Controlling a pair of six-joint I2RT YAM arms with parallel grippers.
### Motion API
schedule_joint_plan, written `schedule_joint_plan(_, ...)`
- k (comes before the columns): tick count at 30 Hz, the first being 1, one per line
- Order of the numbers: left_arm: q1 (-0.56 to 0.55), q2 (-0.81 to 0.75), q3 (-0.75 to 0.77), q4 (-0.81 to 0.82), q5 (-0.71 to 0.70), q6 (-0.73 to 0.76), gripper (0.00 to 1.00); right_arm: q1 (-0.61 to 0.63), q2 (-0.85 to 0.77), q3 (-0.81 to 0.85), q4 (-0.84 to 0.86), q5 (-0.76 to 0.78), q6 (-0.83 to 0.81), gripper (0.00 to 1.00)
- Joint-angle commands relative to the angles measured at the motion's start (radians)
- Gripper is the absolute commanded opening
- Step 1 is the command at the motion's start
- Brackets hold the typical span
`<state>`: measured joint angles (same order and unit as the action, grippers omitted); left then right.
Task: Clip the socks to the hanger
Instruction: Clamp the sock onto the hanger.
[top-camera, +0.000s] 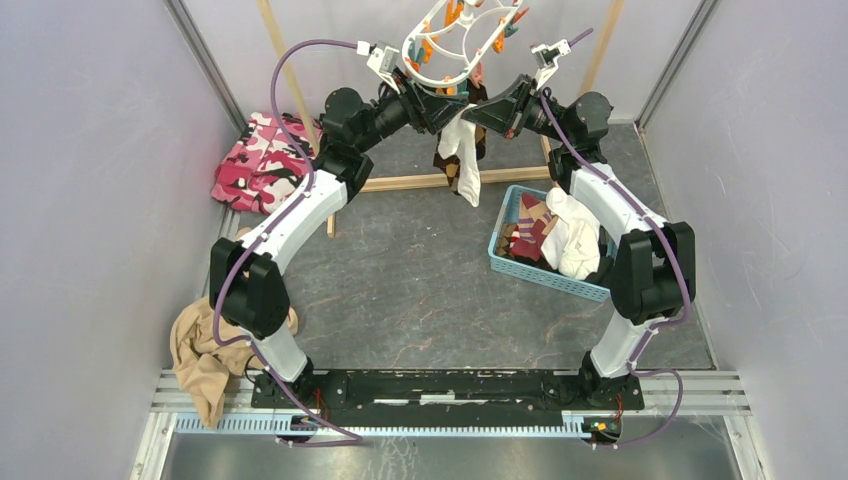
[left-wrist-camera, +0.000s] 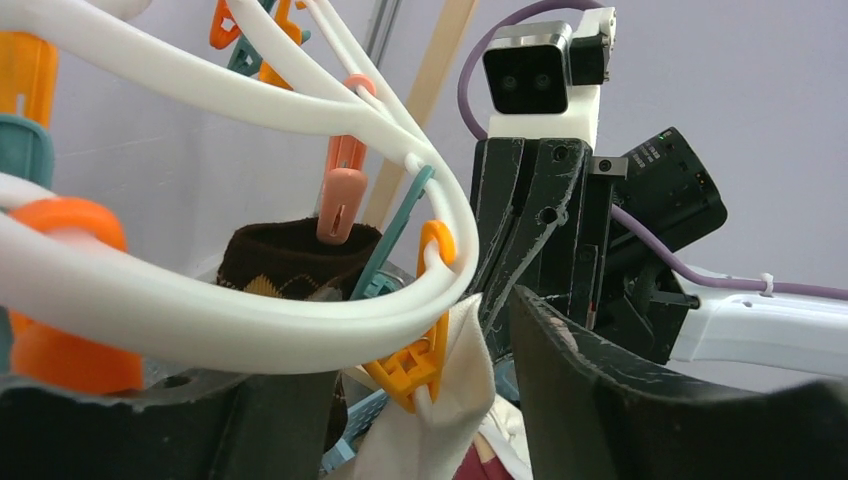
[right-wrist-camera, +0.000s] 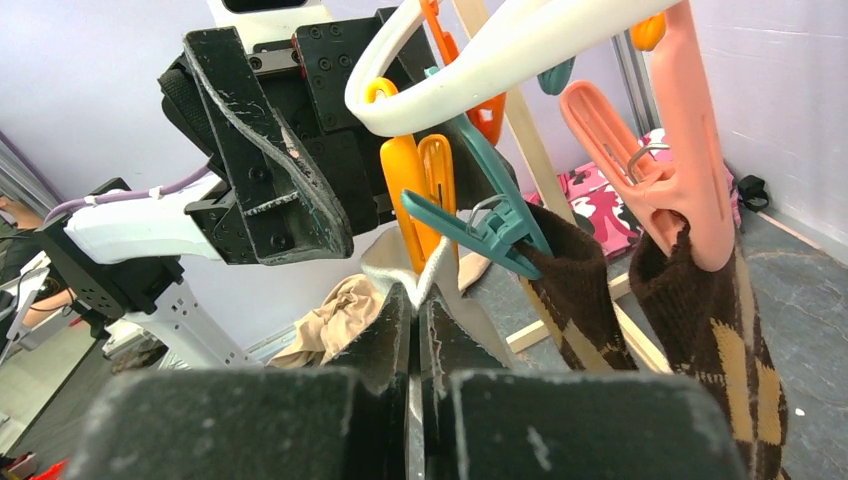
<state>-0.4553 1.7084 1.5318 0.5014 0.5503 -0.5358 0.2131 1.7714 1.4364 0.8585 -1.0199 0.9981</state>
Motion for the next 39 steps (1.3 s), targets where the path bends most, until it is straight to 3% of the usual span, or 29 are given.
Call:
schedule_joint_plan(1,0.003,-0.027,0.011,-0.005,-0.028,-0.030,0.71,-0.005,-0.032,0.024,0.030,0.006,-0.012,0.01)
schedule_joint_plan(4,0.004,-0.048,-0.002,-0.025,-0.044,-0.032,0.78,-0.006,-0.036,0.020,0.024,0.006,-0.019,0.10)
schedule_joint_plan(9,0.008,-0.090,-0.024,-0.074,-0.077,-0.029,0.86,-0.005,-0.055,0.006,-0.012,0.004,-0.063,0.35)
schedule_joint_plan(14,0.019,-0.136,-0.045,-0.141,-0.112,-0.022,0.88,-0.005,-0.089,-0.003,-0.139,0.011,-0.175,0.47)
schedule_joint_plan(25,0.047,-0.304,-0.164,-0.224,-0.132,0.060,0.90,-0.007,-0.239,-0.024,-0.673,0.104,-0.660,0.64)
schedule_joint_plan(32,0.056,-0.448,-0.284,-0.252,-0.132,0.133,0.92,-0.015,-0.371,-0.125,-0.801,0.196,-0.835,0.65)
schedule_joint_plan(39,0.056,-0.584,-0.443,-0.256,-0.176,0.153,0.97,-0.026,-0.545,-0.276,-0.942,0.389,-0.976,0.67)
